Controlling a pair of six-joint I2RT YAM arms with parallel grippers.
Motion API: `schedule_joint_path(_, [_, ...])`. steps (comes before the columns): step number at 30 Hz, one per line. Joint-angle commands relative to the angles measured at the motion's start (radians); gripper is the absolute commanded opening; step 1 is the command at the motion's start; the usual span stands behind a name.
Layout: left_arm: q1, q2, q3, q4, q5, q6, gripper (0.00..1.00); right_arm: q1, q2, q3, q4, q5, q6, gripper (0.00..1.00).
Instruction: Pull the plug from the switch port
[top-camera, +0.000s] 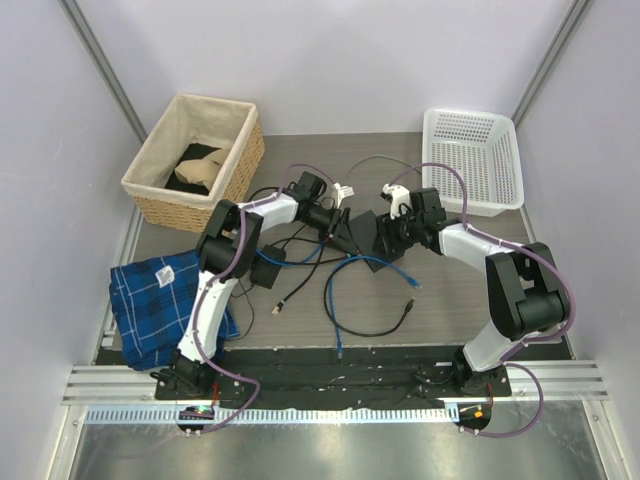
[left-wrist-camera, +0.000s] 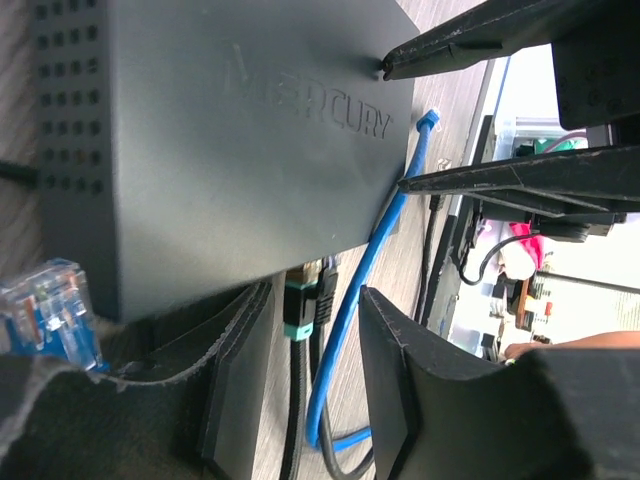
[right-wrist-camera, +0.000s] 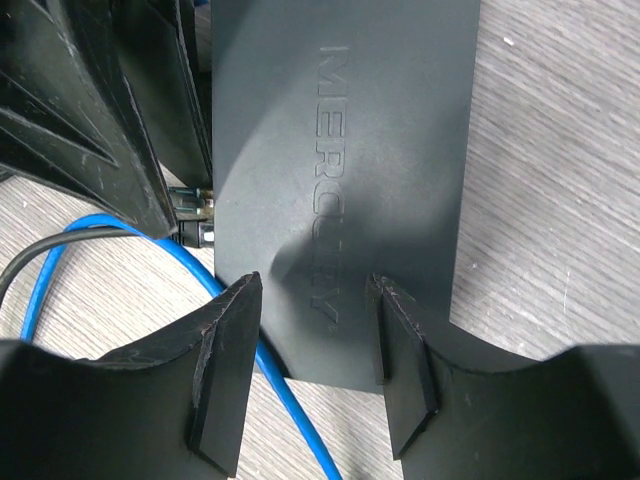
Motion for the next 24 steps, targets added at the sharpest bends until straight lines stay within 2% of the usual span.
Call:
schedule_joint_path(1, [-0.039,0.071,-0.007,-0.014,-0.139,0.021,0.45,0.003,0.011,-0.057,-0.12,0.071,-0.015,0.55])
schedule_joint_path(8, [-0.039,0.103,0.007,-0.016,-0.124,-0.004,0.4,0.001,0.014,-0.056,-0.12,0.064,-0.013,0.55])
schedule_joint_path(14, [-0.019,0.132,0.01,0.038,0.007,-0.062,0.44,0.001,0.016,-0.054,-0.123,0.064,-0.013,0.55])
schedule_joint_path(16, [-0.007,0.14,0.006,0.059,0.002,-0.09,0.44,0.0,0.013,-0.053,-0.124,0.064,-0.013,0.55])
schedule_joint_path(24, [0.004,0.131,-0.017,0.064,-0.08,-0.107,0.31,0.001,0.013,-0.056,-0.121,0.068,-0.015,0.55])
